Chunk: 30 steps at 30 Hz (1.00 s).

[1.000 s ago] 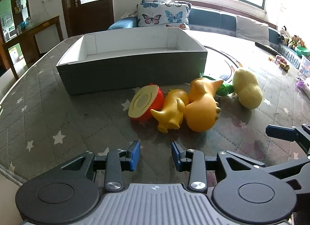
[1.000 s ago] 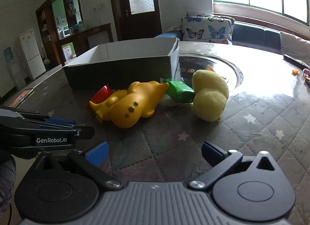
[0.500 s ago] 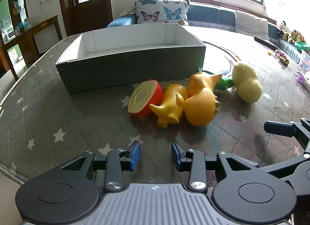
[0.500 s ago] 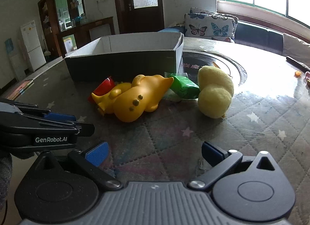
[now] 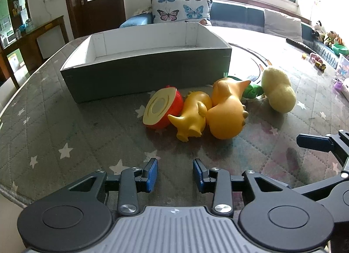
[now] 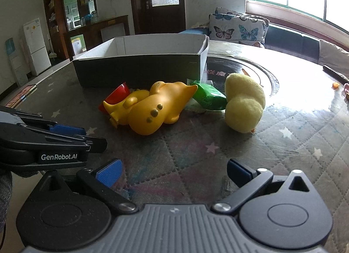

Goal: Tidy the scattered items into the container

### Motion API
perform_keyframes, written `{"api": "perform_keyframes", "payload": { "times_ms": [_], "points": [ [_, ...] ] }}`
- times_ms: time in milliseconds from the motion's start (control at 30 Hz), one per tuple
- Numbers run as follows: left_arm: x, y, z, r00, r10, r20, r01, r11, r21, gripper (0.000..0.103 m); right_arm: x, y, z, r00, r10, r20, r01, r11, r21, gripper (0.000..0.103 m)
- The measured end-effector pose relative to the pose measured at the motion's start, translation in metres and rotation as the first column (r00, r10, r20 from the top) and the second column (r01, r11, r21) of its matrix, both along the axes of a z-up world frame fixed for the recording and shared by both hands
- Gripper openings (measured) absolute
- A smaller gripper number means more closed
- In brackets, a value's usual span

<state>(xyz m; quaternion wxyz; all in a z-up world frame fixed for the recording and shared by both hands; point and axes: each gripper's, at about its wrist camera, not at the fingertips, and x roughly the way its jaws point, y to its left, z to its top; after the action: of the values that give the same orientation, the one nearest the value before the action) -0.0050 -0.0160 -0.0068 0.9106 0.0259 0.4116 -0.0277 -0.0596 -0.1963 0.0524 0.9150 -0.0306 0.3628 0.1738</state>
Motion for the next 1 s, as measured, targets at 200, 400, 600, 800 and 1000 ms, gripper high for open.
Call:
{"api": "perform_keyframes", "payload": {
  "times_ms": [200, 400, 600, 800, 1000],
  "points": [
    [0.002, 0.0, 0.0, 1.0, -0.004, -0.004, 0.004, 1.0, 0.002, 0.038, 0.002, 0.002, 0.0, 1.0, 0.006, -0.002, -0.006, 1.0, -0.003, 0.103],
    [0.005, 0.0, 0.0, 1.0, -0.006, -0.007, 0.006, 1.0, 0.004, 0.038, 0.005, 0.005, -0.001, 1.0, 0.017, -0.004, -0.017, 1.0, -0.006, 0.103],
    [0.008, 0.0, 0.0, 1.0, -0.01, -0.011, 0.01, 1.0, 0.006, 0.038, 0.009, 0.007, -0.001, 1.0, 0.021, -0.006, -0.021, 1.0, -0.009, 0.103],
    [0.011, 0.001, 0.0, 1.0, -0.01, -0.014, 0.01, 1.0, 0.006, 0.039, 0.012, 0.009, 0.0, 1.0, 0.027, -0.009, -0.027, 1.0, -0.012, 0.103],
    [0.016, 0.001, 0.0, 1.0, -0.01, -0.018, 0.01, 1.0, 0.008, 0.039, 0.017, 0.009, 0.0, 0.999, 0.03, -0.011, -0.031, 0.999, -0.01, 0.103]
  ]
}}
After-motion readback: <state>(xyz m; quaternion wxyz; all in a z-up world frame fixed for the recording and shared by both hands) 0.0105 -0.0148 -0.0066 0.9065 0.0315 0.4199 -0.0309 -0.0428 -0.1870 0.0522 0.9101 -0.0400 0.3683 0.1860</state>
